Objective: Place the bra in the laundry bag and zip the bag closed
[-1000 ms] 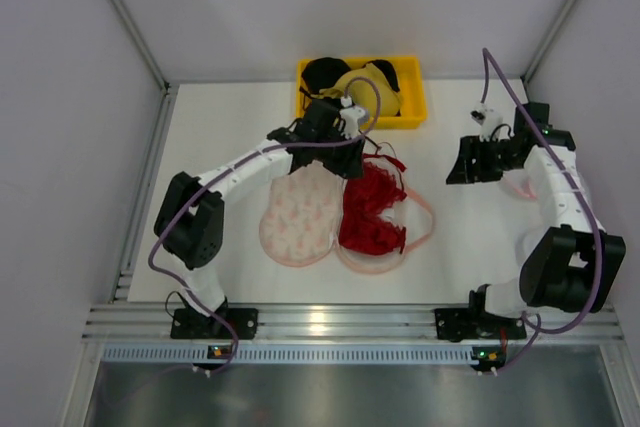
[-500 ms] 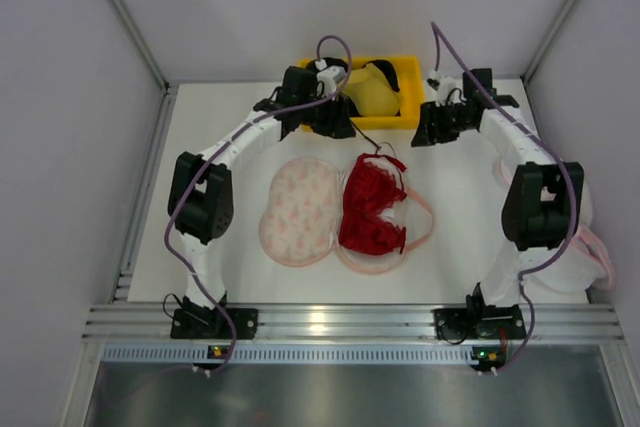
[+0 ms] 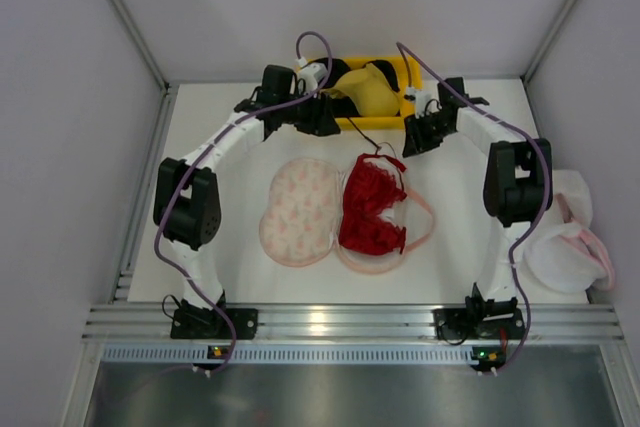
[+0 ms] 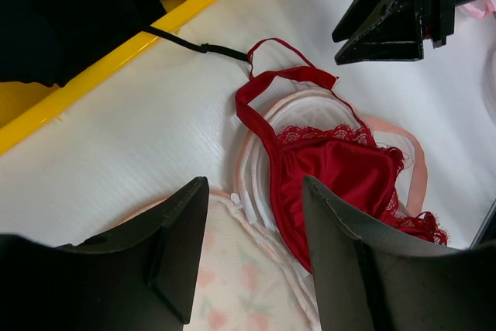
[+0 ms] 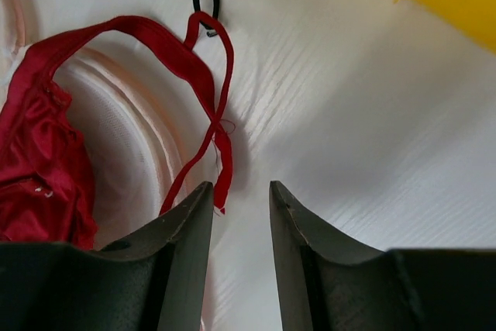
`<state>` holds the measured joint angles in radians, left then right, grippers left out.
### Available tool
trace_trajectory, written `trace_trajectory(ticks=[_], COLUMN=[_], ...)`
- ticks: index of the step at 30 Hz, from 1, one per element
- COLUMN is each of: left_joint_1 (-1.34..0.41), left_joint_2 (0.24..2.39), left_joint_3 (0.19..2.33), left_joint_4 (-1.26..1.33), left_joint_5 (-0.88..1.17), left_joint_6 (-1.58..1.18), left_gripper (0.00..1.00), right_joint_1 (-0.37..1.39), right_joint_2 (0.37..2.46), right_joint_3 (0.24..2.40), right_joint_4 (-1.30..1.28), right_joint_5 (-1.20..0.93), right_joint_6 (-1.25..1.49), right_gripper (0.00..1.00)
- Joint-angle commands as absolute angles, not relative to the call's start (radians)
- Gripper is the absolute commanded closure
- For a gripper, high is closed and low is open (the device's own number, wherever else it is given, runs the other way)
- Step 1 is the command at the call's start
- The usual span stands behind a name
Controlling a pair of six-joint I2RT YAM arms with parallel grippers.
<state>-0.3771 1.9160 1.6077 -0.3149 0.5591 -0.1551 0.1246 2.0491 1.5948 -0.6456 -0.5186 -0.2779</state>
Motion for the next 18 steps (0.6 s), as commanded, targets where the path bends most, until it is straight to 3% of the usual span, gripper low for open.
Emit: trace_trajectory(ticks=[1,18], left_joint_1=[-0.362,-0.324], left_joint_2=[1.868,1.890], left_joint_3=[1.594,1.598], left_joint_4=[-0.288,-0.288], left_joint_5=[0.577,0.594], left_joint_6=[-0.158,-0.186], left_gripper=[0.43,0.43], right_joint_1=[0.133,0.181], right_joint_2=[2.013,2.163], right_joint_3=[1.565,1.617], right_joint_4=[-0.673,-0.706], right_joint_5=[-0.535,-0.508], right_joint_6=[-0.347,-0.379], right_gripper=[0.64,0.66])
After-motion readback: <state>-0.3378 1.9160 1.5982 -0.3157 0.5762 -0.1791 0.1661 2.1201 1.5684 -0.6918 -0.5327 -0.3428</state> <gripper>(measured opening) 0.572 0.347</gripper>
